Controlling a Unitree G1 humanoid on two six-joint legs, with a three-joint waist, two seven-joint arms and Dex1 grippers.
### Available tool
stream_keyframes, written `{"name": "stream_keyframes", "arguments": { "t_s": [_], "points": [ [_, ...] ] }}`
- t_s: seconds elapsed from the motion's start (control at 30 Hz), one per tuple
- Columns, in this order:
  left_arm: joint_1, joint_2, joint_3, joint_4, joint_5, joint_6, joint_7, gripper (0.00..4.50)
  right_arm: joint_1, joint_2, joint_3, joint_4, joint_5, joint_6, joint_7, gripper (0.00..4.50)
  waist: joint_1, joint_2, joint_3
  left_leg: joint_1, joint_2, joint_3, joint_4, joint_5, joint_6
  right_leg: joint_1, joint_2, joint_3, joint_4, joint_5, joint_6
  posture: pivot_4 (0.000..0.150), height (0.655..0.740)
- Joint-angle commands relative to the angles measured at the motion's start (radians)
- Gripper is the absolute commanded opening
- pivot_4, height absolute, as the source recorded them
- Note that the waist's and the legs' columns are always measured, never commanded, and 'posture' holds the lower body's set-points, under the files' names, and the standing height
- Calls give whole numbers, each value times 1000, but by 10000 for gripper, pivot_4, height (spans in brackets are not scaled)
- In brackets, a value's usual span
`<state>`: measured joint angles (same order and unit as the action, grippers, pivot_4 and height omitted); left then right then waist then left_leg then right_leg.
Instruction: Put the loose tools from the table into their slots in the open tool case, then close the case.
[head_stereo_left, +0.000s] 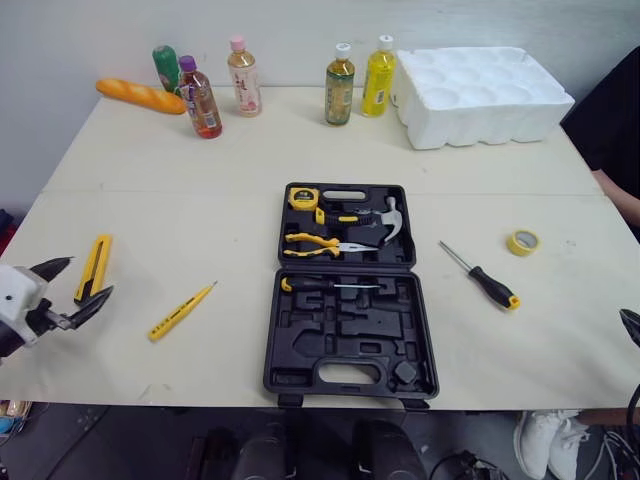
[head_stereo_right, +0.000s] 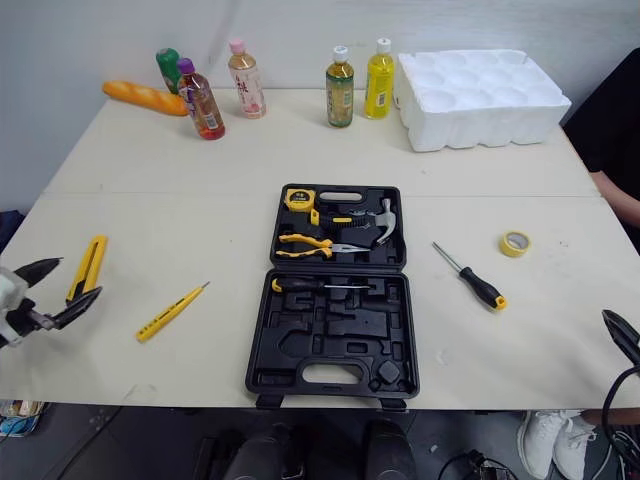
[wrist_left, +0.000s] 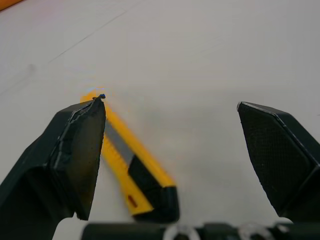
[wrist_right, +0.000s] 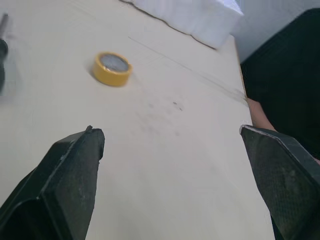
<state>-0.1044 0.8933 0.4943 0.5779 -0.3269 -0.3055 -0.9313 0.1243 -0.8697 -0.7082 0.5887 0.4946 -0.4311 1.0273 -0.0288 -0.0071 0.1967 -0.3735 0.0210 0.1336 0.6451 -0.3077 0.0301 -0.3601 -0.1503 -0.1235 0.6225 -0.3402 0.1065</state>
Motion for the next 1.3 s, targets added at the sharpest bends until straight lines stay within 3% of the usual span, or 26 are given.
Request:
{"name": "stream_keyframes", "arguments": {
  "t_s": [0.03, 0.3, 0.53, 0.8, 1.03, 1.3],
  "points": [
    [-12, -12, -79, -234, -60, 89, -68, 44161, 14, -36, 43, -198, 67, 174, 44, 45000, 0, 0, 0, 0, 0, 0, 0, 0, 0, 0, 0, 0, 0, 0, 0, 1500, 7400],
    [-59, -36, -246, -680, -157, 379, -86, 44161, 96, -123, 117, -571, 118, 717, -44, 45000, 4, 1, 1, -1, 0, 0, 1, 0, 3, 0, 1, 2, -1, 1, 0, 1500, 7400],
    [-112, -59, -316, -836, -236, 533, -101, 44161, 67, -181, 152, -667, 86, 950, -89, 45000, 5, 1, 1, -2, 0, 1, 2, 2, 6, 0, 2, 1, -1, 1, 0, 1500, 7400],
    [-200, -153, -404, -983, -330, 678, -69, 44161, -76, -199, 248, -616, 40, 1045, -109, 45000, 12, 1, 1, -3, 0, 1, 3, 2, 6, 0, 3, 2, -1, 1, 1, 1500, 7400],
    [-190, -184, -430, -1035, -332, 719, -51, 44161, -177, -189, 355, -550, 20, 1114, -86, 45000, 23, 1, 1, -3, 0, 3, 6, 4, 7, 0, 4, 3, -1, 1, 1, 1500, 7400],
    [-168, -188, -433, -1067, -330, 739, -47, 44161, -227, -150, 440, -517, -47, 1048, -97, 45000, 29, 1, 2, -3, 0, 3, 5, 4, 7, 0, 4, 3, -2, 1, 1, 1500, 7400]
  ]
}}
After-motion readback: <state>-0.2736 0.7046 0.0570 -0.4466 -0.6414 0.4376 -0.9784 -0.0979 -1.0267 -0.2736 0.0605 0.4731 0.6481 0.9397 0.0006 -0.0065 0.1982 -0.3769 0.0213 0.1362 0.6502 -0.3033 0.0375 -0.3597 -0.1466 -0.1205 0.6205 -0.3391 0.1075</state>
